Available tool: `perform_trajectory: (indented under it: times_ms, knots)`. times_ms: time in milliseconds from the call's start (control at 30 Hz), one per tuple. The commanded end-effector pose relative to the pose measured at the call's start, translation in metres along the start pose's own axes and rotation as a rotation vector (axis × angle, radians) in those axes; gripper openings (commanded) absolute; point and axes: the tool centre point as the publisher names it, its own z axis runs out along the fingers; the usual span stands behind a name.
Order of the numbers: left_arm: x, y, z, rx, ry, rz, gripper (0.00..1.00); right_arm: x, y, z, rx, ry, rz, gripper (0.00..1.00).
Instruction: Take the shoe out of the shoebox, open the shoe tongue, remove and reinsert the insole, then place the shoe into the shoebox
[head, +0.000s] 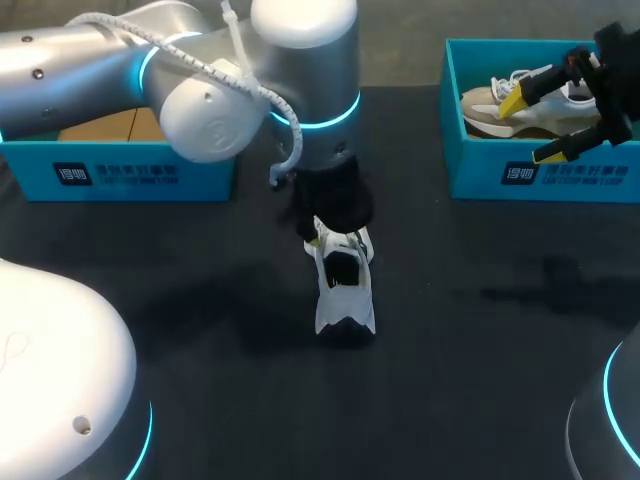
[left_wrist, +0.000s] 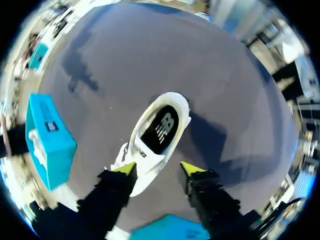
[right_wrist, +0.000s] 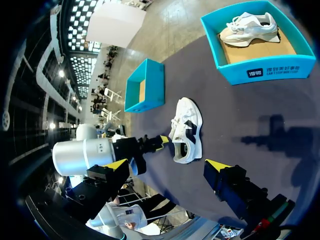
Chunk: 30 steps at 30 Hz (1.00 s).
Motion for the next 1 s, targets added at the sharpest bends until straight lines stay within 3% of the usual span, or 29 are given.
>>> perform_trajectory:
  times_ms: [33,1000]
  knots:
    - [0.0160,-0.0020,-0.0146,-0.012,-0.046,-0.397,1.00,0.0002,0.0004,0.0009,0.000,-0.002,0.001,1.00]
    - [0.0201,-0.0018,-0.0167,0.006,-0.060,-0.421,1.00,0.0002,0.0004,0.0009,0.000,-0.002,0.001,1.00]
